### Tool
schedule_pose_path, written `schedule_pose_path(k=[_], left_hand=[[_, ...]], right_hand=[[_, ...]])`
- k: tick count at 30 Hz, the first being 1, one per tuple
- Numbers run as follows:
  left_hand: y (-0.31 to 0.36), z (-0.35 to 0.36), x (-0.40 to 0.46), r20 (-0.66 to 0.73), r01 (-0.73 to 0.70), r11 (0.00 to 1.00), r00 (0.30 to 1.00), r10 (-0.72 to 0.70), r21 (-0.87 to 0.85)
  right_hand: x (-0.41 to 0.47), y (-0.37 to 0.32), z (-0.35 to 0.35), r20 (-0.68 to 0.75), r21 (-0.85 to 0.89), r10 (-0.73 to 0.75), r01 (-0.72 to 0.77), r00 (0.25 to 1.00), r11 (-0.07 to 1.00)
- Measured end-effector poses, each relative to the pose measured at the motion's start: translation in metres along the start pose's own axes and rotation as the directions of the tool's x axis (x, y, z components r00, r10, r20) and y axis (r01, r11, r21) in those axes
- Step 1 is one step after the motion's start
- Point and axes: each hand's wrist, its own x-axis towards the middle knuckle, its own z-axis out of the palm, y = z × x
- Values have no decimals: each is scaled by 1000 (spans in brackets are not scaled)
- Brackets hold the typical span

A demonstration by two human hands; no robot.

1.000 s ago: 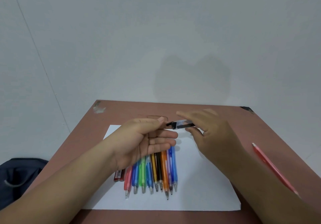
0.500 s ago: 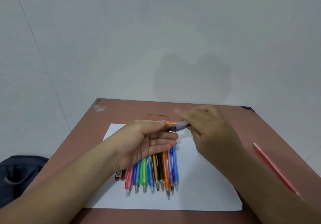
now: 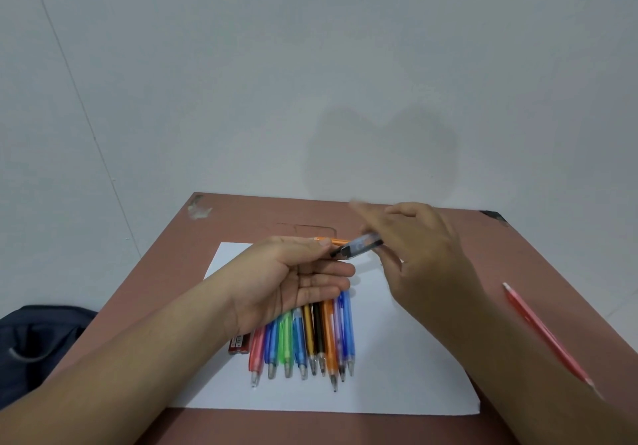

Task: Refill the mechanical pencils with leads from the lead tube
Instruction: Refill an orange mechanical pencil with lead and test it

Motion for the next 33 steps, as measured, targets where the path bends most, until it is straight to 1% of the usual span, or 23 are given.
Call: schedule_pose_path(k=[2,4,7,9,12,14,18,20,23,25,28,30,33], left_hand=[[0,0,0,2,0,1000,1000,0,3],[-1,1,0,-7,-6,1000,1000,6,-2],[-1,1,1,-7,-6,1000,1000,6,-5],[-1,1,1,-6,-6,1000,1000,6,1],[-1,1,1,-8,-5,1000,1000,5,7],[-1,0,1,-9,-3,1000,1000,3,6],[-1,0,1,-5,1,1000,1000,-1,15],[-1,0,1,-7,-1,1000,1000,1,9],[-1,0,1,-3,1,1000,1000,-1,14],[-1,0,1,-3,-3,1000,1000,3,11],[-2,0,1,-4,-3,1000,1000,3,11],[-1,0,1,-3,-3,1000,1000,3,9],[-1,0,1,1,-4,1000,1000,4,16]], right_hand=[[0,-1,0,-12,-15,-25,25,1000,1000],[0,0,0,-16,-11,12,-12,1000,1000],[0,-3,0,-27,-21,-8,8,1000,1000],[0,0,1,-17,-14,17,-17,1000,1000],[-1,0,2,3,0,-25,25,1000,1000],[-1,1,2,-13,1,10,-10,1000,1000],[-1,1,3,-4,-10,-39,39,999,999],[-1,2,3,-15,-11,4,-4,1000,1000],[-1,2,3,-4,-6,-56,56,998,998],[-2,3,4,-12,-2,-21,21,1000,1000],[-1,0,2,-20,11,-33,33,999,999],[-1,0,3,-24,0,-2,2,1000,1000],[-1,-1,1,-11,20,-28,29,1000,999]])
